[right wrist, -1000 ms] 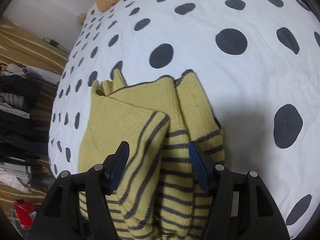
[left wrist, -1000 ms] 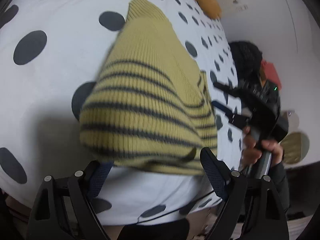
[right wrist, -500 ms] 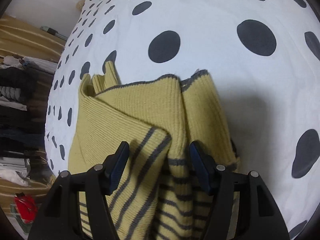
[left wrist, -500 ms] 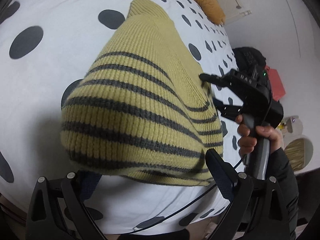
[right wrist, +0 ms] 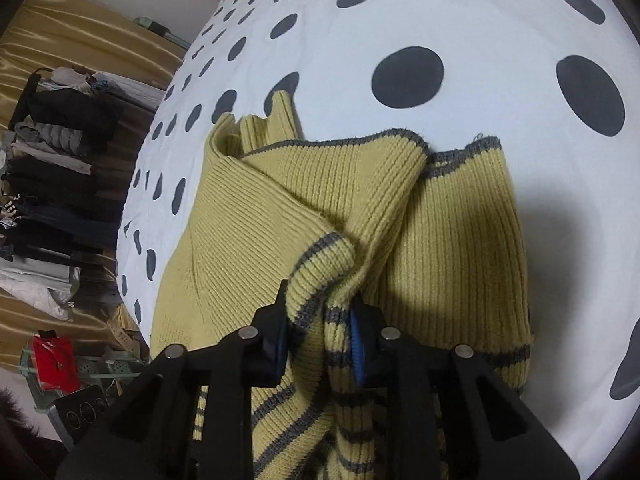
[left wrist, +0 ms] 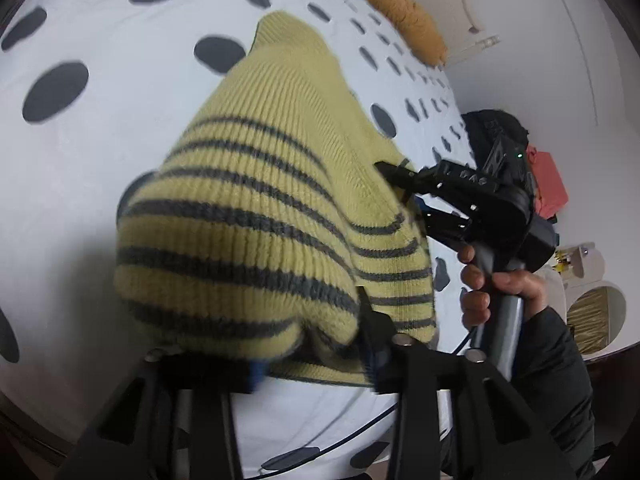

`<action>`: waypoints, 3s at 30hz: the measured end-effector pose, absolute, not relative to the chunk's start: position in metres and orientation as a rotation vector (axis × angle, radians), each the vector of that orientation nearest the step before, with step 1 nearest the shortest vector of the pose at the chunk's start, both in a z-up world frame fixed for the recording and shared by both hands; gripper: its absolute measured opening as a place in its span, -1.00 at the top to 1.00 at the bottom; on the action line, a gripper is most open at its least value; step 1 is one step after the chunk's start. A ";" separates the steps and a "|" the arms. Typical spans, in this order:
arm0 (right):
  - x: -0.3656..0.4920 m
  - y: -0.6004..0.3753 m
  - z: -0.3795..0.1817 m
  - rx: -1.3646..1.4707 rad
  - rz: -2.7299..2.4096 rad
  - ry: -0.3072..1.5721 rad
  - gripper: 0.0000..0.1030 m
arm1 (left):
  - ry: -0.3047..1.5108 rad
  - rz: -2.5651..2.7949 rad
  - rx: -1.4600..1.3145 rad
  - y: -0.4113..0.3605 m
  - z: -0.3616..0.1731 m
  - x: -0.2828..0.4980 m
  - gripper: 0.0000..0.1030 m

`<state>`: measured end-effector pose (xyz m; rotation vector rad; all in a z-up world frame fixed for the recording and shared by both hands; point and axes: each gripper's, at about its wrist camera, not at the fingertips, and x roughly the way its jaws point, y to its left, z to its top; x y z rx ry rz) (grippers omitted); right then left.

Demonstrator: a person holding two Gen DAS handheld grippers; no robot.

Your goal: Fold large clothes

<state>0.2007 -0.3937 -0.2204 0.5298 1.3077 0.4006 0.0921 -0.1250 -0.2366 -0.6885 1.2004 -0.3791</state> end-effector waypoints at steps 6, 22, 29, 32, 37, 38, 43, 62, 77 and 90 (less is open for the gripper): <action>0.202 -0.382 -0.222 0.459 0.396 1.316 0.49 | 1.213 -0.411 -0.710 -0.138 -0.241 0.105 0.38; 0.152 -0.455 -0.169 0.433 0.251 1.242 0.60 | 1.234 -0.583 -0.422 -0.227 -0.235 0.081 0.41; 0.148 -0.456 -0.219 0.459 0.075 1.322 0.17 | 1.234 -0.575 -0.379 -0.220 -0.231 0.082 0.14; 0.143 -0.454 -0.202 0.408 0.005 1.310 0.12 | 1.217 -0.581 -0.367 -0.198 -0.219 0.071 0.10; 0.108 -0.441 -0.151 0.295 -0.145 1.242 0.12 | 1.165 -0.445 -0.314 -0.131 -0.196 0.047 0.05; 0.099 -0.439 -0.143 0.291 -0.148 1.224 0.12 | 1.158 -0.406 -0.324 -0.111 -0.195 0.047 0.05; 0.055 -0.386 -0.126 0.392 -0.014 1.174 0.11 | 1.170 -0.364 -0.382 -0.062 -0.201 0.053 0.05; 0.039 -0.356 -0.154 0.428 -0.078 1.226 0.43 | 1.147 -0.276 -0.101 -0.083 -0.231 0.077 0.00; 0.042 -0.324 -0.131 0.427 0.011 1.125 0.40 | 1.054 -0.140 -0.158 -0.035 -0.195 0.098 0.15; 0.044 -0.272 -0.179 0.385 0.107 1.116 0.42 | 1.088 -0.346 -0.243 -0.070 -0.173 0.099 0.11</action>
